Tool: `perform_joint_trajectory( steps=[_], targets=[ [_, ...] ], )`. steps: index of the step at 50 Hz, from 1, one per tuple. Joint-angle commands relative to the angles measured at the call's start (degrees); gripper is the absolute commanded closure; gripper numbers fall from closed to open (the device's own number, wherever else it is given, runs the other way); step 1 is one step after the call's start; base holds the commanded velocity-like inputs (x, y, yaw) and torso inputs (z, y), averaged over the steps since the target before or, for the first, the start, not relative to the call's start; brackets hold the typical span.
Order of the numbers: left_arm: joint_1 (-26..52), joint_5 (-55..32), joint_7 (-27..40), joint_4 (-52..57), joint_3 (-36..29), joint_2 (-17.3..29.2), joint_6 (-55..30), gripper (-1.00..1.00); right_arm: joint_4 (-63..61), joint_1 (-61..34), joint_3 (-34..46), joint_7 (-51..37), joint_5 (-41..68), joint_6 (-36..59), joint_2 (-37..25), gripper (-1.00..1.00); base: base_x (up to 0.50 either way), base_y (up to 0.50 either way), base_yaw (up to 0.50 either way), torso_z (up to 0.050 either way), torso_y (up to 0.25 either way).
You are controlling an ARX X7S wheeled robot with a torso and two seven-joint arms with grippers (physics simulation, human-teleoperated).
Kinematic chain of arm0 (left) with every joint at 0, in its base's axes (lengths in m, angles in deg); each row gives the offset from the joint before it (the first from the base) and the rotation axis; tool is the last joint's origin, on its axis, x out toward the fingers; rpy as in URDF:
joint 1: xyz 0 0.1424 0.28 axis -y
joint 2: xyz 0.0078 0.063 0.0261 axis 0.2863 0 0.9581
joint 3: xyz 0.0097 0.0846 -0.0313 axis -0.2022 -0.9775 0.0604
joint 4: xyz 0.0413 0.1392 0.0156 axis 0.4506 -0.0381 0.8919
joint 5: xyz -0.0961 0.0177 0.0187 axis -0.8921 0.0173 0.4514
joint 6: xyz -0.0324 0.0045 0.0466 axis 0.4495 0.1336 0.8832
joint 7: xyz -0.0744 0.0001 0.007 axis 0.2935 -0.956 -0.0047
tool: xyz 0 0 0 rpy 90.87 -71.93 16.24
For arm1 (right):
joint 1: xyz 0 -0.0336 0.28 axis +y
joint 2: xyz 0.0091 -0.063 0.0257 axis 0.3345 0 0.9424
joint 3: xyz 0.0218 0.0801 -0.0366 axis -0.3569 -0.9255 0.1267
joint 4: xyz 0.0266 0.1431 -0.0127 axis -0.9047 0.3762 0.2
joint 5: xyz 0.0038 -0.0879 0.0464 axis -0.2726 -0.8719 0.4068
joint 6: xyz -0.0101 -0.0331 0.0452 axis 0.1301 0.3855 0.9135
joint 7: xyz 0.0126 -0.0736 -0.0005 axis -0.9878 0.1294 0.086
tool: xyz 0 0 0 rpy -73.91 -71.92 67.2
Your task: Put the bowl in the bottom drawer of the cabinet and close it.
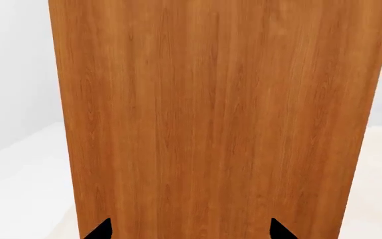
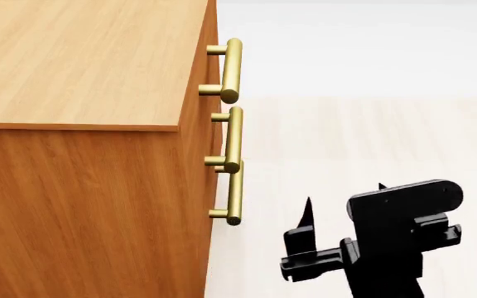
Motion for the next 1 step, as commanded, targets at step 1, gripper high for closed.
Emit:
perform_joint_trajectory(
  steps=[1],
  targets=[
    [-2.3,1.9,2.3,8.9,0.2,2.5,-2.0,-1.00,-8.2,-1.0,-4.0,-2.2,0.8,5.2,-1.9,-1.00,0.00,0.00,0.00,0.000,0.000]
  ],
)
